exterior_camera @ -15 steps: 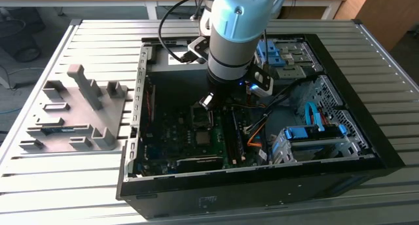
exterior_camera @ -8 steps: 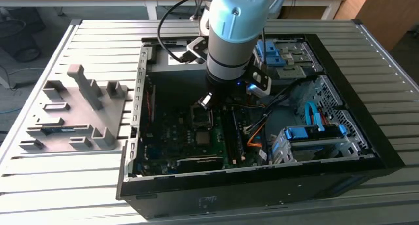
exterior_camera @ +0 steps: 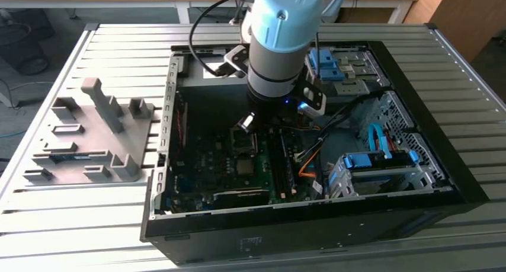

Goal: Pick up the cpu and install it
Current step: 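Close the cpu cover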

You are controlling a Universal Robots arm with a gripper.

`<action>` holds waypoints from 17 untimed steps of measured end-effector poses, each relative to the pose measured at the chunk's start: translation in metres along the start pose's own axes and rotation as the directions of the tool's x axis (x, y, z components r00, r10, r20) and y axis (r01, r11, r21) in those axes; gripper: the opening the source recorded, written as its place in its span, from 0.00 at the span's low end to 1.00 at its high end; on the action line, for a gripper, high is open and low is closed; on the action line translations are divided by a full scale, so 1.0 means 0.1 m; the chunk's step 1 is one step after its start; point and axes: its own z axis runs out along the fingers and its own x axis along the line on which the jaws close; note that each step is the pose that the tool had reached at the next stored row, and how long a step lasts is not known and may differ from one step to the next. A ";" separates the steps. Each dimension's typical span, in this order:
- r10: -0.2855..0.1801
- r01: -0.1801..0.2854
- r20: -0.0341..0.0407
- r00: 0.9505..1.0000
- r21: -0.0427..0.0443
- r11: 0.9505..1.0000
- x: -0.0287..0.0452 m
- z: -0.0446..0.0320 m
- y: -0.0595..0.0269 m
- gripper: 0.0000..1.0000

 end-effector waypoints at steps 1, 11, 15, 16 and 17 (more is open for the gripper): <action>0.000 0.000 0.000 1.000 0.000 1.000 0.004 0.000 0.003 0.10; -0.001 0.001 0.004 1.000 0.004 1.000 0.042 -0.023 0.040 0.10; -0.002 0.002 0.006 1.000 0.005 1.000 0.050 -0.049 0.052 0.10; -0.002 0.002 0.006 1.000 0.006 1.000 0.052 -0.058 0.055 0.10; -0.002 0.002 0.007 1.000 0.006 1.000 0.053 -0.067 0.059 0.10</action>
